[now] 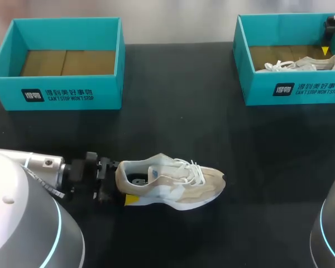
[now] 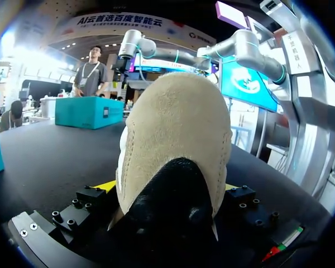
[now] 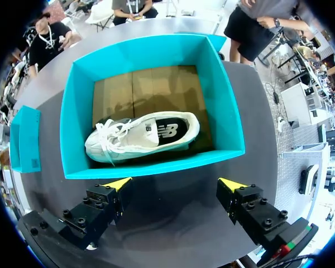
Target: Take the shoe out of the shoebox, open the shoe tongue, remove and reinsert the insole, then place the shoe into the shoebox
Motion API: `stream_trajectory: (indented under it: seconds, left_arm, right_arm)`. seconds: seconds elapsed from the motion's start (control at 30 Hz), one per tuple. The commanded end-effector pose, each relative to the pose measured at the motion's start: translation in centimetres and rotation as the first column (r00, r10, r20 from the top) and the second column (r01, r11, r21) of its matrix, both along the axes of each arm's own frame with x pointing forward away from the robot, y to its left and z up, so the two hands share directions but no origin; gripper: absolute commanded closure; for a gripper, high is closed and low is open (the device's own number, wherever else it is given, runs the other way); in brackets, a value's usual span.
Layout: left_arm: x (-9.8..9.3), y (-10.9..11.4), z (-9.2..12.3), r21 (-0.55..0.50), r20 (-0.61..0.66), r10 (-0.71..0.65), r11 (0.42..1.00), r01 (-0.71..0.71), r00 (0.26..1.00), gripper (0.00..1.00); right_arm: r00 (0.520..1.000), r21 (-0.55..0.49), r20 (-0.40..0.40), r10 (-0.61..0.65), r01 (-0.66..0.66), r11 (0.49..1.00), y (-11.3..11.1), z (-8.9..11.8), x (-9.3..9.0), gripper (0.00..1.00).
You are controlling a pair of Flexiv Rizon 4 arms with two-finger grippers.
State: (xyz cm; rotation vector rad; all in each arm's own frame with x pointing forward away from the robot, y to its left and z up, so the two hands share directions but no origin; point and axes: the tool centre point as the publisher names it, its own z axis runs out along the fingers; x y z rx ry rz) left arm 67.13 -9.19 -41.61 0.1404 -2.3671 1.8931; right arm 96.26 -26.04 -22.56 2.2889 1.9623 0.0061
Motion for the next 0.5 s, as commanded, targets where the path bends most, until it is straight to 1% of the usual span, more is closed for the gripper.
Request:
stream_trajectory:
  seconds: [0.03,0.5]
  left_arm:
    - [0.18,-0.51,-0.42,0.001,0.001,0.001,1.000,-0.001,1.000,1.00]
    - [-0.02,-0.08,-0.42,0.003,0.005,-0.006,1.000,0.006,1.000,1.00]
  right_arm:
    - [1.000,-0.001,0.001,0.000,0.000,1.000,0.00,0.01,-0.04,0.00]
    - [1.000,-0.001,0.001,0.000,0.000,1.000,0.00,0.01,-0.04,0.00]
